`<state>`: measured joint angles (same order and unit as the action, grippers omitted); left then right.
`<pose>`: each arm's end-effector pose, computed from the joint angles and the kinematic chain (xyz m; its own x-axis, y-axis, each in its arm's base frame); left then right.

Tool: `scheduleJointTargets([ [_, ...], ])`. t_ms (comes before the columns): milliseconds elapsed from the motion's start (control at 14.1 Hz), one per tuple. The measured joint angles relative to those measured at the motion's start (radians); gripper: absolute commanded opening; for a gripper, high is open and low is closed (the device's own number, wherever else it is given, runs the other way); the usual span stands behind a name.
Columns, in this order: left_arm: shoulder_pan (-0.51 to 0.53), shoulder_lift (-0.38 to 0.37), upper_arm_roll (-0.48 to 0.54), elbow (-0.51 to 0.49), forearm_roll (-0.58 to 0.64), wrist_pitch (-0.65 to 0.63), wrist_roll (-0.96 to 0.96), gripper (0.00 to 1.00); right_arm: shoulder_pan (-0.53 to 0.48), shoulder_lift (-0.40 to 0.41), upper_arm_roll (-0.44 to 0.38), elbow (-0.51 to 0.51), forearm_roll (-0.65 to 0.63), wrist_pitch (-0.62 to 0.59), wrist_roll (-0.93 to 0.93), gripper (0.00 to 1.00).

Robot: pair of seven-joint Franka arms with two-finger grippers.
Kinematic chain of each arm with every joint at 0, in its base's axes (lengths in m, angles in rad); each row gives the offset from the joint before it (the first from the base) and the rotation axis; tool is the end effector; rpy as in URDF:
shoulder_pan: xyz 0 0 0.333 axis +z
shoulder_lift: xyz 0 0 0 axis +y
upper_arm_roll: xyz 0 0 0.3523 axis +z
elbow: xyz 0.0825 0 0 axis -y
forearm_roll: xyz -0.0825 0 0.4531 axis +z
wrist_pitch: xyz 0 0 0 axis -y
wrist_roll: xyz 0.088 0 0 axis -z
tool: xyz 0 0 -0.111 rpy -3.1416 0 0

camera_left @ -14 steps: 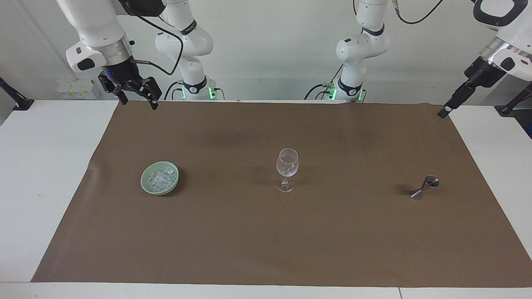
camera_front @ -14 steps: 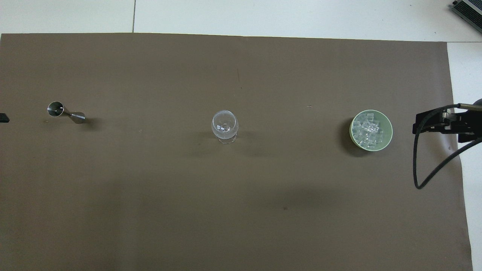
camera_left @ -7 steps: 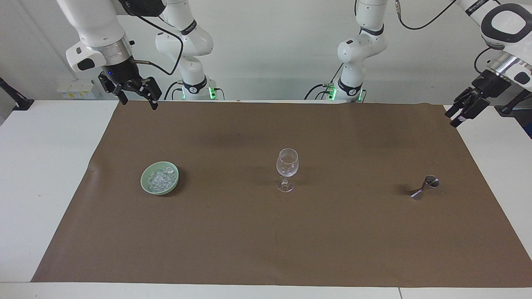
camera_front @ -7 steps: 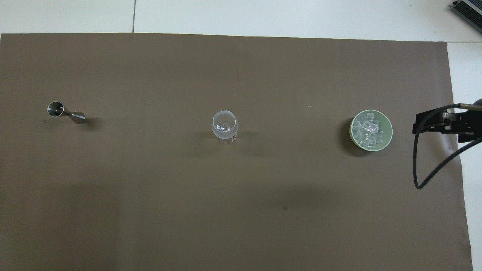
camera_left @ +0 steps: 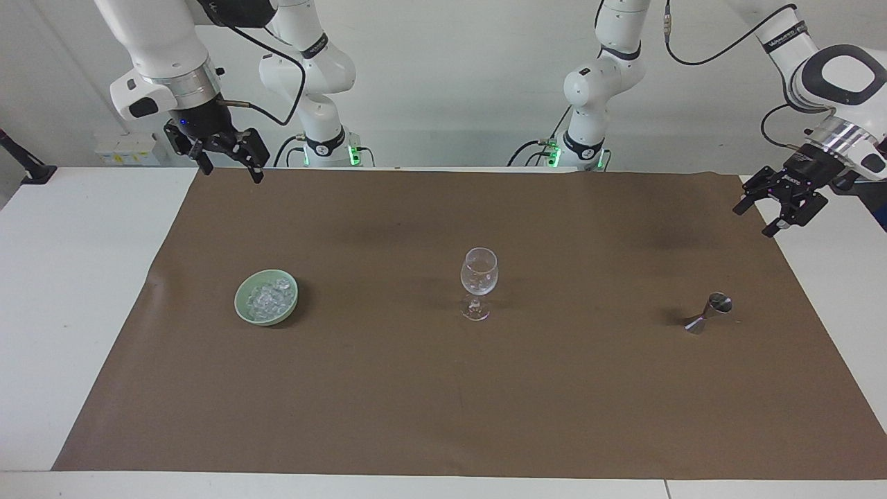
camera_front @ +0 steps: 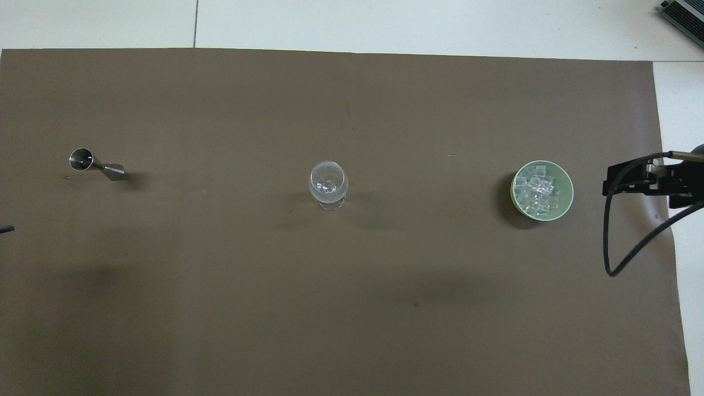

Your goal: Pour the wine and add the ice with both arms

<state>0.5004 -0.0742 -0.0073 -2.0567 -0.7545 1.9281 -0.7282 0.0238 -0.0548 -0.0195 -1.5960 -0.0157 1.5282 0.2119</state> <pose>0.5472 0.2370 0.4873 0.1565 0.8379 -0.5229 0.9254 0.0607 0.3742 0.6001 0.0004 0.6730 0.9784 -0.2067 -0.0096 -0.2065 -0.9783 0.0170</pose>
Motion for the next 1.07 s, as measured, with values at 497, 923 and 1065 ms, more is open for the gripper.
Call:
scheduleJointTargets([
  [497,0.048,0.097,0.000,-0.042,-0.161,0.081,-0.149,1.00,0.000,0.000,0.000,0.000,0.000,0.000,0.000,1.00],
  [923,0.106,0.227,-0.001,-0.051,-0.291,0.082,-0.163,1.00,0.000,0.000,0.000,0.000,0.000,0.000,0.000,1.00],
  [1065,0.109,0.262,-0.001,-0.050,-0.324,0.082,-0.163,1.00,0.000,0.000,0.000,0.000,0.000,0.000,0.000,1.00],
])
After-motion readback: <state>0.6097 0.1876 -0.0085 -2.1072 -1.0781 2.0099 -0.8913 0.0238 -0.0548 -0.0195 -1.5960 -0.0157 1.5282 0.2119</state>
